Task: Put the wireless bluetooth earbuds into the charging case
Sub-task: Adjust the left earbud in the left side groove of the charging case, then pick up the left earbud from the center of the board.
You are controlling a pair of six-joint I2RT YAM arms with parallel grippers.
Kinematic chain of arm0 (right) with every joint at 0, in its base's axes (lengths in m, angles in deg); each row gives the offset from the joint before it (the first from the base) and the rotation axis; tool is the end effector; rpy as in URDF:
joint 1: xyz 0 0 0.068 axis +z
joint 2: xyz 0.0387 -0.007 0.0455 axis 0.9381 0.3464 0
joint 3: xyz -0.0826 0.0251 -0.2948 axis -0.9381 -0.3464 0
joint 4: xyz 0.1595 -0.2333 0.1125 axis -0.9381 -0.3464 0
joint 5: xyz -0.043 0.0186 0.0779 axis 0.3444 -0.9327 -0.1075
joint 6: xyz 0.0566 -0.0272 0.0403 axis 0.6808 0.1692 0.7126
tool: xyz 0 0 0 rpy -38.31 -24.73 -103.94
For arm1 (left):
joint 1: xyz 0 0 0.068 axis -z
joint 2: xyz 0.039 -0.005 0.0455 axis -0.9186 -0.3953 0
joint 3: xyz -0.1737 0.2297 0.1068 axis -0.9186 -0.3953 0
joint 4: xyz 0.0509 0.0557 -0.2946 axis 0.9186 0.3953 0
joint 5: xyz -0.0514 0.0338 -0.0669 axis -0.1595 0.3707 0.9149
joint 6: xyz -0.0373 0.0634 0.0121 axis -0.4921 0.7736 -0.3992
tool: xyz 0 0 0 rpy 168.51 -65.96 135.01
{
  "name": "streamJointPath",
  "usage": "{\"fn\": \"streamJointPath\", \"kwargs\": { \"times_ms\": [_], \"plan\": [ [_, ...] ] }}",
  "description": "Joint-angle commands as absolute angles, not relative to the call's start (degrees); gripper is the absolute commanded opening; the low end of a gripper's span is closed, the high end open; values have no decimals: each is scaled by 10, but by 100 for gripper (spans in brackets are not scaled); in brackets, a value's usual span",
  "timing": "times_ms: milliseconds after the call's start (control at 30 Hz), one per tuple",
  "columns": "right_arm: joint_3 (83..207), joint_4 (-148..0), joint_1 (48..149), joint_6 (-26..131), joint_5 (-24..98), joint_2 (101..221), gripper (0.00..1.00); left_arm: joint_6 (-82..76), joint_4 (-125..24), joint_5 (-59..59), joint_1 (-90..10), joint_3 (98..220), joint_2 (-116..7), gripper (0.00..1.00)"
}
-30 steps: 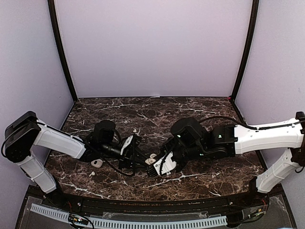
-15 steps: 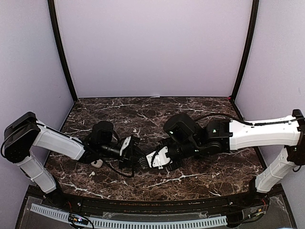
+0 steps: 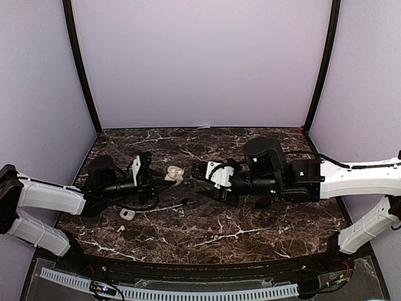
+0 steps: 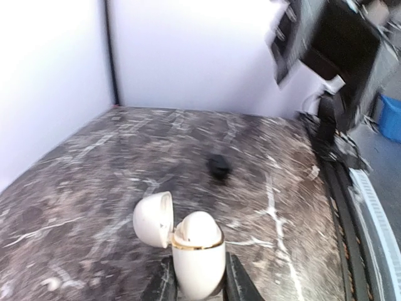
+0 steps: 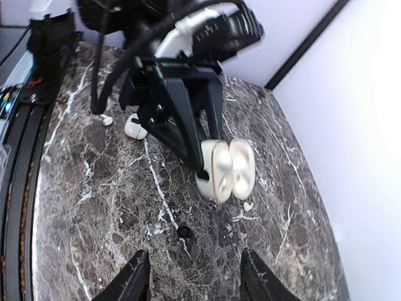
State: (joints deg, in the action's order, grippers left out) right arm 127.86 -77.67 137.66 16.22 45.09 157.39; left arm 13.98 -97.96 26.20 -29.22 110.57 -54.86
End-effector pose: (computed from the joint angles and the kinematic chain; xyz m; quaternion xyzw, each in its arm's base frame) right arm 0.1415 0.3464 0.3143 -0.6237 0.5562 0.1760 0.5203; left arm 0.2145 -0.2094 0.2065 0.4427 0.5676 -0.3899 0.5743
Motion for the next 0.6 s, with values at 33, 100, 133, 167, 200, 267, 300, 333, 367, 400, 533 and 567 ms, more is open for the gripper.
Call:
{"fn": "streamJointPath", "kwargs": {
  "times_ms": [33, 100, 133, 167, 200, 267, 300, 333, 367, 400, 533, 567],
  "plan": [
    [1264, -657, 1354, 394, 544, 1619, 47, 49, -945, 104, -362, 1064, -444, 0],
    [1295, -674, 1353, 439, 532, 1663, 45, 39, -917, 60, -377, 1055, -411, 0],
    [1309, -681, 1353, 457, 515, 1687, 43, 38, -903, 45, -384, 1054, -398, 0],
    [1319, -681, 1353, 473, 500, 1707, 42, 37, -888, 33, -391, 1054, -387, 0],
    [1325, -670, 1353, 494, 486, 1733, 41, 36, -874, 26, -396, 1055, -377, 0],
    [1331, -630, 1357, 523, 473, 1772, 40, 24, -851, 2, -408, 1057, -360, 0],
    [1336, -615, 1359, 535, 477, 1789, 40, 14, -841, -11, -415, 1058, -352, 0],
    [1340, -609, 1364, 543, 490, 1810, 40, 3, -829, -26, -421, 1059, -345, 0],
    [1367, -610, 1368, 549, 506, 1831, 40, -11, -819, -40, -426, 1060, -340, 0],
    [1385, -613, 1373, 554, 535, 1854, 41, -24, -810, -50, -429, 1060, -335, 0],
    [1462, -635, 1385, 583, 596, 1947, 46, -47, -794, -72, -435, 1057, -330, 0],
    [1478, -639, 1388, 590, 608, 1965, 46, -51, -792, -72, -436, 1057, -329, 0]
  ]
}}
